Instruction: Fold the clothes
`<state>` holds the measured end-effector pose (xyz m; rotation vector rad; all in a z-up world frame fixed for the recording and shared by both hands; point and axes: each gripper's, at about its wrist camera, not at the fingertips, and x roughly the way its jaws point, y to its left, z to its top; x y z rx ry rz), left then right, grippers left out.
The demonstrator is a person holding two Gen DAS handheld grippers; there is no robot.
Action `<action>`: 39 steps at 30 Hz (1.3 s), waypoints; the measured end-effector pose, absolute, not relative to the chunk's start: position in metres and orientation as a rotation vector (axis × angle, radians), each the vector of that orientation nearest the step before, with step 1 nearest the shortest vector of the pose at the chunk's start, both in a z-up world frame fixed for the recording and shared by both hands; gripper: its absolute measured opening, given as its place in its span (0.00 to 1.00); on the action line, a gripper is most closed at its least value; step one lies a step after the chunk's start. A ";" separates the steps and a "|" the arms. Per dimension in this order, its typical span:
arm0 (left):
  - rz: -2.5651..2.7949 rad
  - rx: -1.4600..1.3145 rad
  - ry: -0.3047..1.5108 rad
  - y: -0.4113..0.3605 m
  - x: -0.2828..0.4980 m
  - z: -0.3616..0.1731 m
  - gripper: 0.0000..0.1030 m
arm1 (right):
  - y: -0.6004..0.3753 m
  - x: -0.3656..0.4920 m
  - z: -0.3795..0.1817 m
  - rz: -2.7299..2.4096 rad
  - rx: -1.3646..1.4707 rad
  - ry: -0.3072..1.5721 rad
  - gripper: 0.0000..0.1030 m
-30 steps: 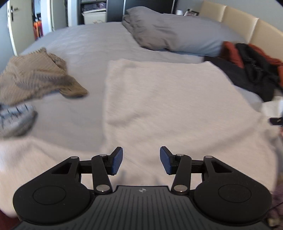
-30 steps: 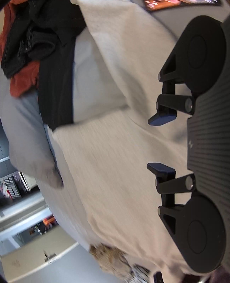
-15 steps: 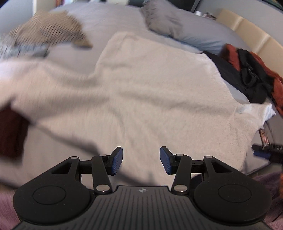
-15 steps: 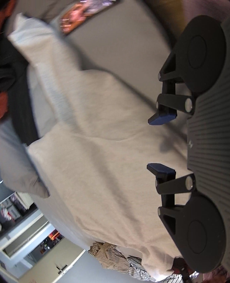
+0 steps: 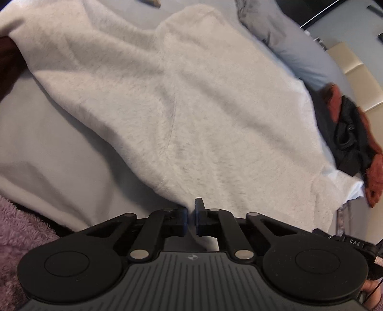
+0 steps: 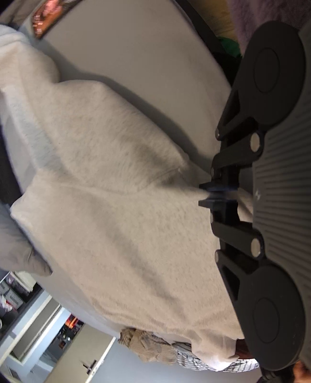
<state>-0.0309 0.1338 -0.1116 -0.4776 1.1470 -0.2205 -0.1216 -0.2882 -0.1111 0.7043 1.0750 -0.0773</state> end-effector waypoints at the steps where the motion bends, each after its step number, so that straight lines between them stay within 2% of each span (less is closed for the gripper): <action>1: -0.228 -0.466 1.129 0.134 -0.034 -0.105 0.03 | -0.287 -0.126 -0.106 -0.075 0.695 1.077 0.05; 4: -0.243 -0.418 1.109 0.135 -0.044 -0.091 0.03 | -0.285 -0.137 -0.096 -0.071 0.669 1.090 0.05; 13: -0.198 -0.334 1.241 0.130 -0.032 -0.133 0.03 | -0.281 -0.119 -0.129 -0.106 0.616 1.215 0.06; 16: -0.207 -0.319 1.237 0.128 -0.032 -0.130 0.04 | -0.275 -0.118 -0.123 -0.103 0.559 1.217 0.17; 18: -0.205 -0.305 1.229 0.126 -0.033 -0.124 0.10 | -0.269 -0.119 -0.113 -0.108 0.489 1.192 0.40; 19: -0.199 -0.293 1.224 0.126 -0.034 -0.120 0.20 | -0.265 -0.121 -0.106 -0.114 0.445 1.168 0.56; 20: -0.192 -0.283 1.216 0.126 -0.034 -0.116 0.34 | -0.262 -0.123 -0.099 -0.123 0.401 1.140 0.57; 22: -0.167 -0.278 1.189 0.131 -0.035 -0.107 0.47 | -0.255 -0.126 -0.085 -0.149 0.315 1.083 0.57; 28: -0.058 -0.364 1.042 0.172 -0.016 -0.066 0.47 | -0.240 -0.120 -0.056 -0.123 0.201 0.938 0.62; 30: -0.021 -0.395 0.992 0.186 -0.009 -0.052 0.47 | -0.226 -0.107 -0.054 -0.045 0.169 0.928 0.65; 39: 0.163 -0.418 0.886 0.288 0.028 -0.013 0.47 | -0.168 -0.057 -0.059 0.176 0.073 0.941 0.66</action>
